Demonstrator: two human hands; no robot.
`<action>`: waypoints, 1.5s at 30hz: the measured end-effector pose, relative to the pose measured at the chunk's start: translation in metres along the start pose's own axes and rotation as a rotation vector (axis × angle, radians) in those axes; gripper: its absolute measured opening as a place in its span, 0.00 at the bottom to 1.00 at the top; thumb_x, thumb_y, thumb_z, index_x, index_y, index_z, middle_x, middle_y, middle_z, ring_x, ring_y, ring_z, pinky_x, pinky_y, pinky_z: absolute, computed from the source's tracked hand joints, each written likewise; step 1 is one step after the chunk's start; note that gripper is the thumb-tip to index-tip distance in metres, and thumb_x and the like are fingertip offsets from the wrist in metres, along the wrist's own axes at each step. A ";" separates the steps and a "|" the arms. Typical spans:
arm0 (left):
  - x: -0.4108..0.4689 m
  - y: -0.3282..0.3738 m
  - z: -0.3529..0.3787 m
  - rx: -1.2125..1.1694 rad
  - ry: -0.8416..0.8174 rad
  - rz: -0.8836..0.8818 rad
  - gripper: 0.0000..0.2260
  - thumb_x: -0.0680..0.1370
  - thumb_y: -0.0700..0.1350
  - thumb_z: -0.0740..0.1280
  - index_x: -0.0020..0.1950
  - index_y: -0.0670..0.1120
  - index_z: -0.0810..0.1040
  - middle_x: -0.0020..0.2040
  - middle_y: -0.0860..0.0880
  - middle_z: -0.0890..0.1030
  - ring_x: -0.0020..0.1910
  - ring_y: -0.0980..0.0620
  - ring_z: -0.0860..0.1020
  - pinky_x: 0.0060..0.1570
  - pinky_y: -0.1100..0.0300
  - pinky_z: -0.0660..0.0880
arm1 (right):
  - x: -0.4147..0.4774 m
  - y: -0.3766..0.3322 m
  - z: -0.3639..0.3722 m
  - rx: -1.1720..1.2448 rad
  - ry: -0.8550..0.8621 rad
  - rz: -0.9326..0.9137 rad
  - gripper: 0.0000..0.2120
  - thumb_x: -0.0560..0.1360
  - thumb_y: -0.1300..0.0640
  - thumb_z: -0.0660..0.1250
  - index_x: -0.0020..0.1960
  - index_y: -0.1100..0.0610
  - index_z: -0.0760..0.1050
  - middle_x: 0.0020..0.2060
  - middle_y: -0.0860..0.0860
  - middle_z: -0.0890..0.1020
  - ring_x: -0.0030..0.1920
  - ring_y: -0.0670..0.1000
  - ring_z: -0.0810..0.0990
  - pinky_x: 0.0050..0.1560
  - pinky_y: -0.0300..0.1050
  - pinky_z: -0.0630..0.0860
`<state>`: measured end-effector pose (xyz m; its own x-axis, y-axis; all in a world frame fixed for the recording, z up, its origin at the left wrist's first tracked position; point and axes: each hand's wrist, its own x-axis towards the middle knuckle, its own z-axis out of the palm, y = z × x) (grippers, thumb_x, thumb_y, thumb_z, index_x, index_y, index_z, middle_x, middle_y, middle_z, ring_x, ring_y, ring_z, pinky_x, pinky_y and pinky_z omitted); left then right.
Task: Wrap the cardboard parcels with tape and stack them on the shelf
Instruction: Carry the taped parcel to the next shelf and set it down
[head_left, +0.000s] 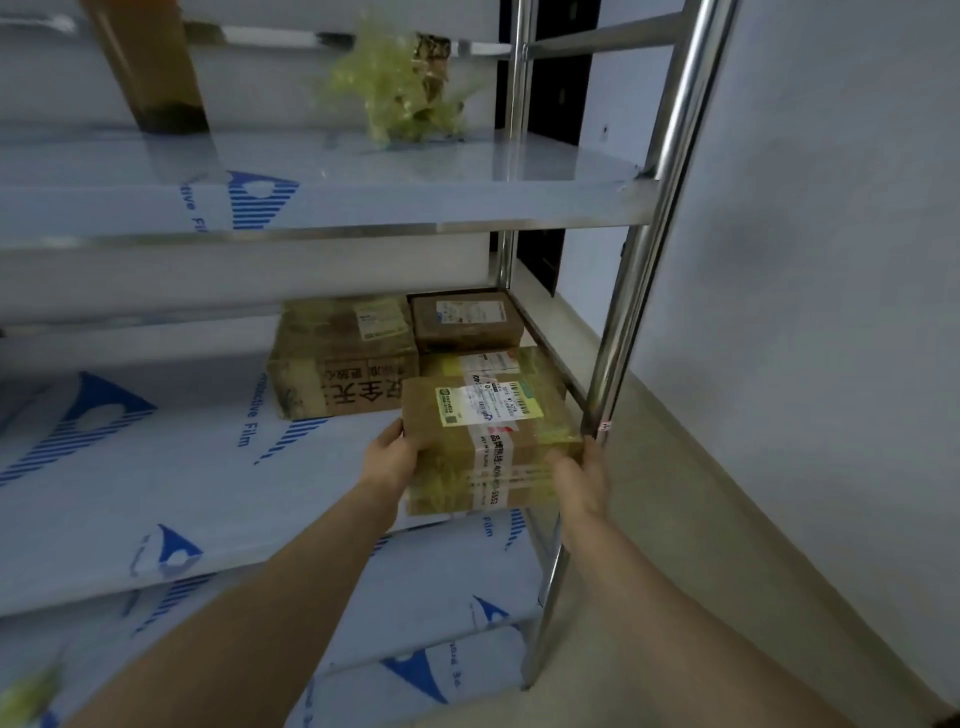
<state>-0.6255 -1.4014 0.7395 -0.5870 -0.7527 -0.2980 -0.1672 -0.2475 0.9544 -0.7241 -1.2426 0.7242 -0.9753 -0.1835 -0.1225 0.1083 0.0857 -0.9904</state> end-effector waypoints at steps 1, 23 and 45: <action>-0.002 -0.002 0.003 0.024 0.003 0.013 0.16 0.78 0.38 0.65 0.65 0.47 0.76 0.58 0.47 0.80 0.54 0.48 0.78 0.56 0.56 0.75 | 0.002 0.002 -0.002 0.007 -0.008 -0.007 0.09 0.72 0.59 0.66 0.51 0.49 0.76 0.48 0.50 0.81 0.48 0.51 0.80 0.51 0.51 0.78; -0.005 0.000 0.013 0.213 0.174 -0.015 0.23 0.80 0.45 0.63 0.74 0.43 0.65 0.70 0.44 0.71 0.67 0.44 0.69 0.66 0.55 0.65 | -0.007 0.019 0.022 -0.089 -0.095 -0.116 0.06 0.76 0.64 0.63 0.46 0.54 0.73 0.42 0.49 0.78 0.43 0.50 0.76 0.38 0.37 0.69; -0.071 0.016 -0.398 1.454 0.470 0.034 0.26 0.80 0.53 0.58 0.77 0.52 0.56 0.74 0.45 0.61 0.76 0.44 0.52 0.72 0.38 0.44 | -0.250 -0.019 0.377 -1.206 -0.884 -0.978 0.23 0.77 0.49 0.61 0.71 0.50 0.65 0.70 0.51 0.68 0.73 0.53 0.60 0.75 0.56 0.43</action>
<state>-0.2713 -1.5946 0.7680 -0.3566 -0.9342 0.0119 -0.9318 0.3565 0.0683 -0.4100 -1.5677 0.7497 -0.1655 -0.9858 0.0268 -0.9715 0.1583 -0.1763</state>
